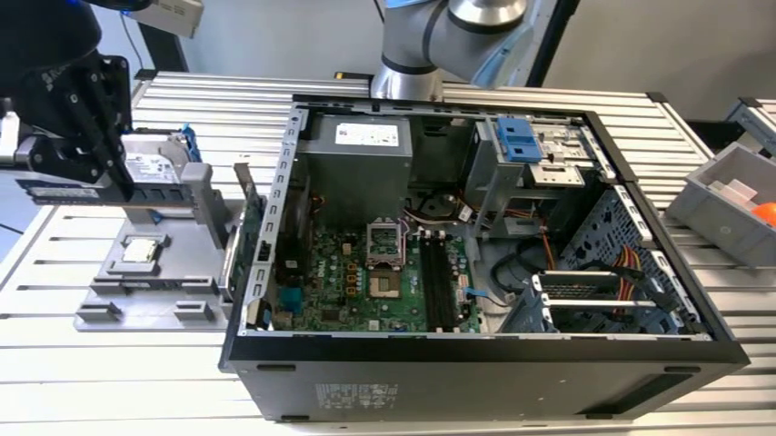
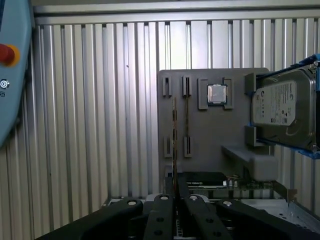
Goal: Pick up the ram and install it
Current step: 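Pick up the ram and move it above insertion slot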
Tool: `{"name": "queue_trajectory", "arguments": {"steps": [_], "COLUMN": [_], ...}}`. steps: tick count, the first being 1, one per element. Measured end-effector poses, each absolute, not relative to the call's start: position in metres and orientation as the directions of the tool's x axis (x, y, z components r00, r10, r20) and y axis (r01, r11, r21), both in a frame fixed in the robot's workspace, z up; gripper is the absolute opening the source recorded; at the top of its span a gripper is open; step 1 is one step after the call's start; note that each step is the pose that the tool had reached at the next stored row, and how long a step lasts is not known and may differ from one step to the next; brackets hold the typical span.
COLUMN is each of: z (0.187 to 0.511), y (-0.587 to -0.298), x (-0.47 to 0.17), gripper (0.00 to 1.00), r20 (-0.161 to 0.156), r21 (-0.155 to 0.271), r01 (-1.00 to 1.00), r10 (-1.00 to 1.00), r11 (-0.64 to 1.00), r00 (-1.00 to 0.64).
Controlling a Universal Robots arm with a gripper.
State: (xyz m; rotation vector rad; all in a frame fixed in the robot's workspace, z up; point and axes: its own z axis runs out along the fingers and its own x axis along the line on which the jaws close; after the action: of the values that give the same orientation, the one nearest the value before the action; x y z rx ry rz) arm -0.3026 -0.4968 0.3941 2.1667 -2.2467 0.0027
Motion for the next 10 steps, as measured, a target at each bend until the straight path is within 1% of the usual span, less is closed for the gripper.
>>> {"name": "queue_trajectory", "arguments": {"steps": [10], "z": [0.394], "y": [-0.497], "x": [-0.288], "gripper": [0.0], "r20": [0.016], "r21": [0.013], "r01": [-0.999], "r10": [-0.999], "r11": [0.036], "r00": [-0.036]}}
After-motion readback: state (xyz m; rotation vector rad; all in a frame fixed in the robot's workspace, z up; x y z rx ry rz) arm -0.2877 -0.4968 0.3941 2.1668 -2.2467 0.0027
